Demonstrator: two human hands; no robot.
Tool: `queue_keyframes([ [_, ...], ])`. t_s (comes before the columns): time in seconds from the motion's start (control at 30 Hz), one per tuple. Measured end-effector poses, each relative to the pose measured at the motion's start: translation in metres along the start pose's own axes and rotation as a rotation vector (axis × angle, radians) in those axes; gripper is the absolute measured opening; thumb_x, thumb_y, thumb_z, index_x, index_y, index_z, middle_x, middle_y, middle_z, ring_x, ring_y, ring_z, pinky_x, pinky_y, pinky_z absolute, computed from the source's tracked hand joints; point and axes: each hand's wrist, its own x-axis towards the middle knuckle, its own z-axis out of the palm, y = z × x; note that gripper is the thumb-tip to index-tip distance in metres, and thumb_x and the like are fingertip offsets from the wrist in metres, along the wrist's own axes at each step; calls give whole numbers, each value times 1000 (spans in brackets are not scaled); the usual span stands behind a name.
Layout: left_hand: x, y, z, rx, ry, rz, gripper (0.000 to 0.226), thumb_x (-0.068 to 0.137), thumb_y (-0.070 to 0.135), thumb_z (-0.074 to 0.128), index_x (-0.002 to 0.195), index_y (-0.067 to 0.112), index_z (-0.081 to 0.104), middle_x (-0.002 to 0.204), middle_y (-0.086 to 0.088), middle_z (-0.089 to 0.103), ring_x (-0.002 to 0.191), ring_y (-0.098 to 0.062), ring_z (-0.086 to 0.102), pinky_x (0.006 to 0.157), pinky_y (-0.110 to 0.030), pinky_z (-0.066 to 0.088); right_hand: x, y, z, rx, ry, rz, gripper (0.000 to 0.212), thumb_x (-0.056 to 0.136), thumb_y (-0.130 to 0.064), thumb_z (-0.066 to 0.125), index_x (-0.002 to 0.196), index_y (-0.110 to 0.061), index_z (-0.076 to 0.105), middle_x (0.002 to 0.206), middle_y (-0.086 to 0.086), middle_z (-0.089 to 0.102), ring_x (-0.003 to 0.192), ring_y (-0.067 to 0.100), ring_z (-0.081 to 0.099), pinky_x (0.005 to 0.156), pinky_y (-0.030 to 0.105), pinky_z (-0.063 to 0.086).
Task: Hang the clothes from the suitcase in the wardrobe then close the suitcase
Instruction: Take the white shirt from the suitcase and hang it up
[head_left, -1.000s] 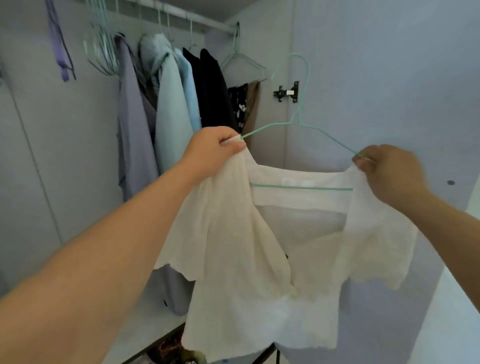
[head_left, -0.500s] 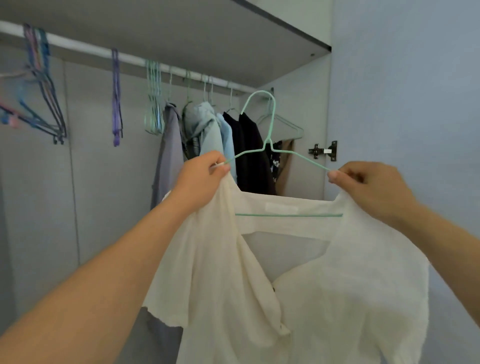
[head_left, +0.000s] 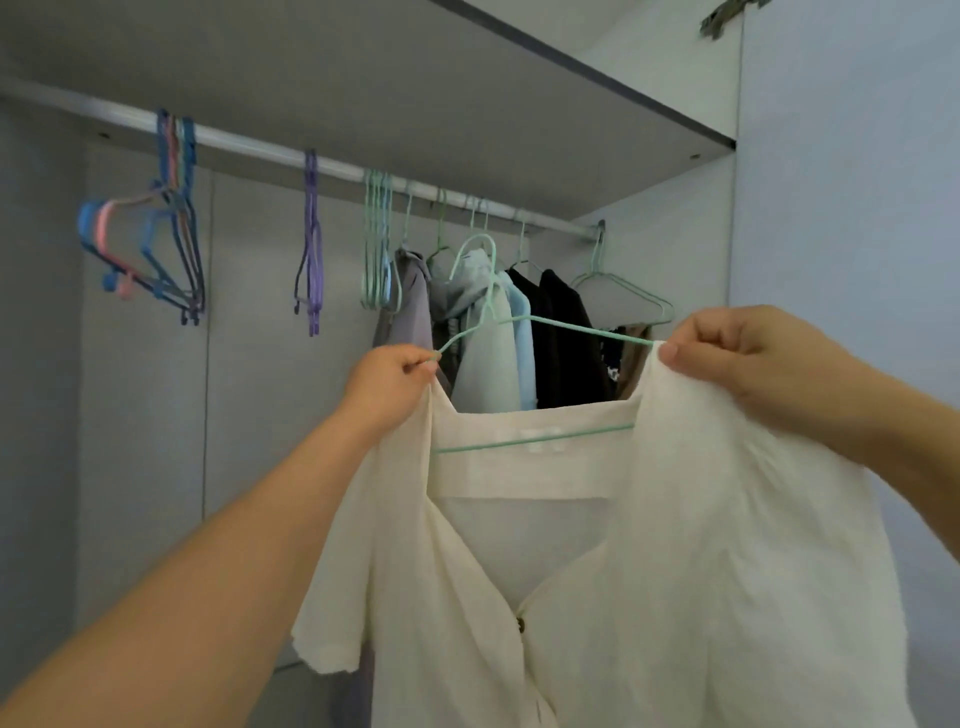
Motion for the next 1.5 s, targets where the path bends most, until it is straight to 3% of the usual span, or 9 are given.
queue_keyframes([
  [0.17,21,15,5,-207,-198,-191,63,97,50,39,148,15,29,155,1,25,142,-16,25,116,-34,19,9,-23,25,-255,61,-101,20,97,-28,46,80,-21,55,75,-4,58,71,7,51,59,13,35],
  [0.37,45,16,17,-369,-394,-185,67,95,62,17,147,22,33,152,0,33,141,-13,28,116,-33,13,11,-24,41,-412,113,-97,24,96,-30,42,72,-26,43,67,-5,52,68,17,48,64,35,36],
  [0.6,75,13,9,-409,7,-113,62,101,46,26,152,25,-2,159,-2,15,144,-23,20,115,-38,18,25,-39,71,-527,178,-92,21,98,-33,37,82,-20,44,65,-6,49,68,21,49,69,39,43],
  [0.83,82,-11,-17,-449,-49,-264,71,92,66,19,148,23,29,149,-3,39,138,-24,35,115,-45,23,43,-71,100,-322,150,-84,23,97,-27,43,87,-12,56,78,-2,58,73,15,51,62,24,36],
  [1.0,65,-9,-46,237,305,40,30,99,26,40,103,8,64,105,-13,65,100,-31,59,74,-33,42,62,-99,120,-310,319,-48,24,96,-18,41,77,-6,50,70,6,50,65,24,46,54,31,35],
  [1.17,75,-1,-56,830,625,618,29,75,-3,66,103,3,67,118,-19,61,111,-35,58,87,-41,47,89,-129,138,-264,269,32,33,93,-10,42,62,-14,32,63,0,36,55,9,30,47,26,23],
  [1.23,87,9,-66,934,467,375,41,83,-1,58,124,3,53,133,-21,48,121,-38,48,91,-43,42,99,-141,144,-270,217,55,37,92,-7,42,58,-14,28,62,0,30,53,10,24,50,25,22],
  [1.33,110,5,-75,762,179,-45,51,89,11,55,135,4,35,129,-20,47,110,-36,55,72,-38,41,116,-151,148,-198,173,153,37,87,2,46,56,-12,29,61,3,30,52,14,24,45,25,18],
  [1.5,134,-7,-78,311,-3,-187,18,82,12,59,95,-1,61,91,-15,64,75,-28,60,58,-29,42,135,-160,168,-226,198,117,10,89,-4,49,83,-5,57,90,9,57,88,27,57,59,27,34],
])
